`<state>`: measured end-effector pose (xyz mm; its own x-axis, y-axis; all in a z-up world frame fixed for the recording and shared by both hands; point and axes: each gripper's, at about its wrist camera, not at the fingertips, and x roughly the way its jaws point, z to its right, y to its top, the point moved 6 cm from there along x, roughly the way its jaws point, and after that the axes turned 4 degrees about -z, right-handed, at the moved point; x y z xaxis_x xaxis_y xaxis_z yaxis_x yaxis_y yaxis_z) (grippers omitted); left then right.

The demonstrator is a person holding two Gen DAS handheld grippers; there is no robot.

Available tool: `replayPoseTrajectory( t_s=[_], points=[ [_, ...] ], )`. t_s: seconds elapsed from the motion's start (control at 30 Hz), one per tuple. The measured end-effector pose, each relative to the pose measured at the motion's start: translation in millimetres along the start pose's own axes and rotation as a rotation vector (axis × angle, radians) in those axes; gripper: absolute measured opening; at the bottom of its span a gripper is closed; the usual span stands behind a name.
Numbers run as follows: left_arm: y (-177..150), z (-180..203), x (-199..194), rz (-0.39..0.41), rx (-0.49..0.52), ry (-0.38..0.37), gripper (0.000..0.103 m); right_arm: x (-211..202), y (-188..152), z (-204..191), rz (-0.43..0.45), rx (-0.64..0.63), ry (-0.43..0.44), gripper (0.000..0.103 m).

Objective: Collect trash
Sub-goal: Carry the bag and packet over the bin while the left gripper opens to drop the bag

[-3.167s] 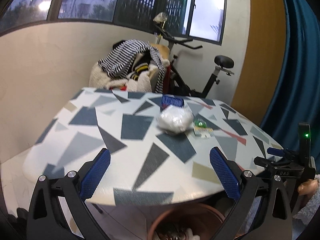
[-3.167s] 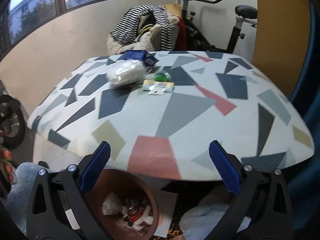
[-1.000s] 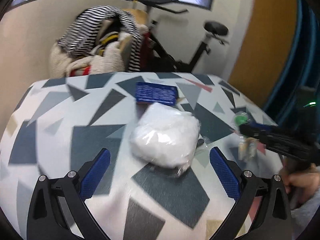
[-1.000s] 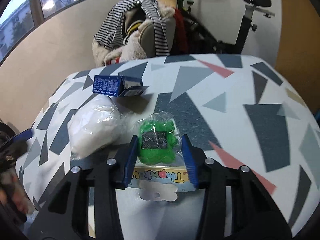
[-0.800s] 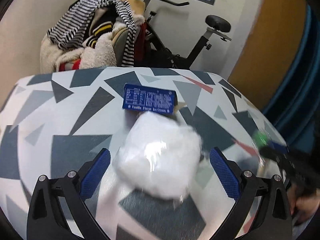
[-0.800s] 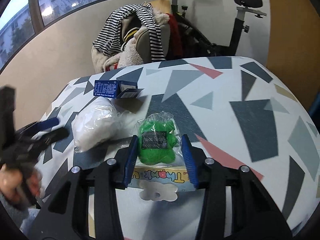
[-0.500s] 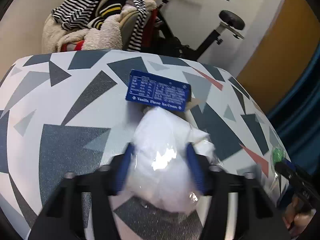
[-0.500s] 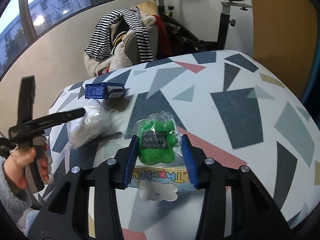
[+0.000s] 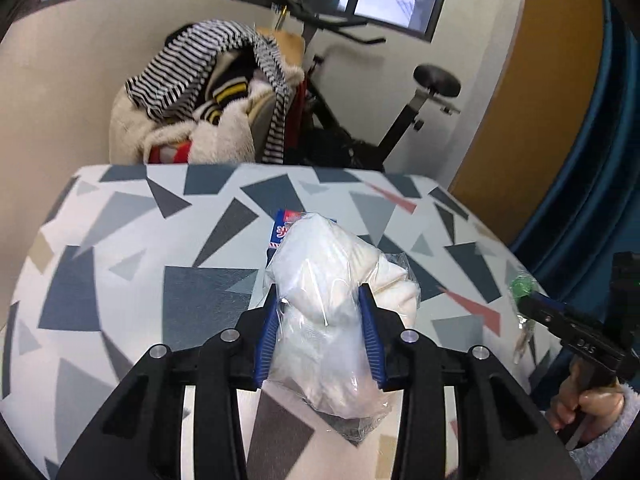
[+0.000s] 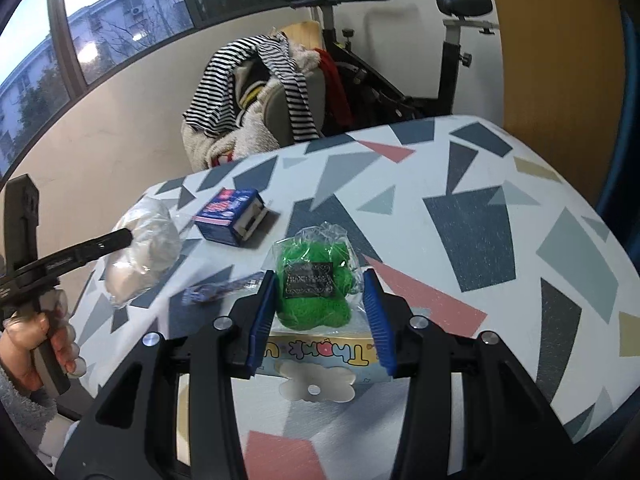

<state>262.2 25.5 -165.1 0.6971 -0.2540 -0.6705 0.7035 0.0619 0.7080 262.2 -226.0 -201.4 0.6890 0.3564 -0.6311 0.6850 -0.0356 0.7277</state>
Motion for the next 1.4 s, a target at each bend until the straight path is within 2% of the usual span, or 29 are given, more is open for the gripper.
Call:
replayPoseTrajectory(
  t_s=[0.37, 0.77, 1.07, 1.4],
  points=[
    [-40.2, 29.6, -84.0, 0.083, 0.006, 0.001, 0.037, -47.8, -12.9, -34.5, 0.023, -0.073, 0.034, 0.045],
    [-108.8, 55.8, -129.5, 0.081, 0.035, -0.017, 0.037, -83.3, -48.0, -59.1, 0.029, -0.126, 0.047, 0.045],
    [-174.2, 82.0, -127.6, 0.013, 0.129, -0.033, 0.038, -97.6, -75.2, -62.6, 0.014, -0.139, 0.050, 0.045],
    [-216.2, 94.6, -105.3, -0.062, 0.157, -0.048, 0.038, -102.4, -96.4, -59.2, 0.000, -0.153, 0.049, 0.045]
  ],
)
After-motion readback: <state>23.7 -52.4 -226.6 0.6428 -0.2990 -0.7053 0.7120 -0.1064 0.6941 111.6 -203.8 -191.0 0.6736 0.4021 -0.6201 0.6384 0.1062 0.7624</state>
